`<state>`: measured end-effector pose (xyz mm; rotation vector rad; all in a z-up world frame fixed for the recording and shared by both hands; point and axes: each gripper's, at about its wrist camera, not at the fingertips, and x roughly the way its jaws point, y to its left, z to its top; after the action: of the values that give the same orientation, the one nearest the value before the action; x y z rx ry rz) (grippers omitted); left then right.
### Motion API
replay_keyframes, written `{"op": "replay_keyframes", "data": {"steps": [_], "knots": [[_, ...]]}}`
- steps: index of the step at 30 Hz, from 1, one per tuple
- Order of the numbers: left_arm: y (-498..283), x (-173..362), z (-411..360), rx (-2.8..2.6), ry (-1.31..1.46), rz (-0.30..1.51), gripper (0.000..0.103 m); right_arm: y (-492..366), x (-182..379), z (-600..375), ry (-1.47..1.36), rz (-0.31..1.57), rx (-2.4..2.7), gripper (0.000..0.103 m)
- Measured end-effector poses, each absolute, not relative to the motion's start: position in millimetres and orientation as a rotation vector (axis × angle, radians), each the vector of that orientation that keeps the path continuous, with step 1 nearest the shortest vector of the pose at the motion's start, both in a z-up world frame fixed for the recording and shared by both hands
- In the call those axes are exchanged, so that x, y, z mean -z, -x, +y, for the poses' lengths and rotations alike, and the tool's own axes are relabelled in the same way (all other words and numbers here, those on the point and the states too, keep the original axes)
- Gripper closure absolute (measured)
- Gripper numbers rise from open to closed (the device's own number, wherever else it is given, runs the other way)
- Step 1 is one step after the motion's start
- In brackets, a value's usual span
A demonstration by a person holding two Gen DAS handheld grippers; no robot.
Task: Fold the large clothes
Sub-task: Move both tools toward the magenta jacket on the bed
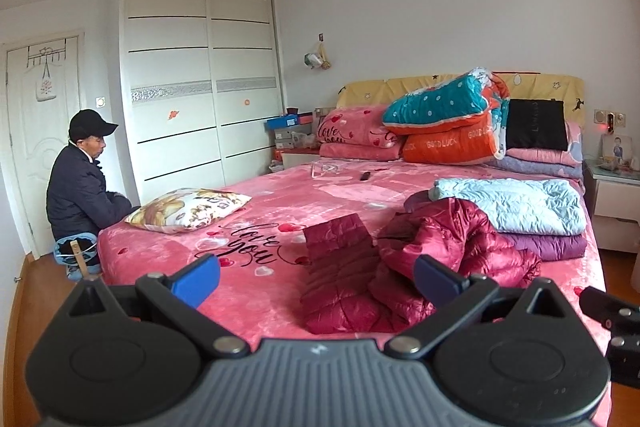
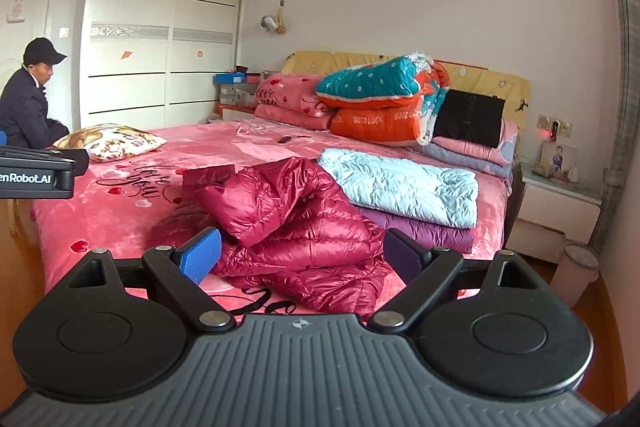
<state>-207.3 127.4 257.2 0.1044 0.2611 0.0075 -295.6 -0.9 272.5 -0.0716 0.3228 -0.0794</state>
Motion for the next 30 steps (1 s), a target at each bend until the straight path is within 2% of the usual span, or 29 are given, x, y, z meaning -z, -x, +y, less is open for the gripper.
{"op": "replay_keyframes", "data": {"steps": [14, 30], "knots": [[192, -240, 114, 0.001, -0.143, 0.322, 0.001, 287, -255, -18, 0.070, 0.326, 0.044, 0.000], [160, -200, 76, 0.046, -0.203, 0.445, 0.001, 251, -200, -64, -0.026, 0.411, 0.118, 0.000]]}}
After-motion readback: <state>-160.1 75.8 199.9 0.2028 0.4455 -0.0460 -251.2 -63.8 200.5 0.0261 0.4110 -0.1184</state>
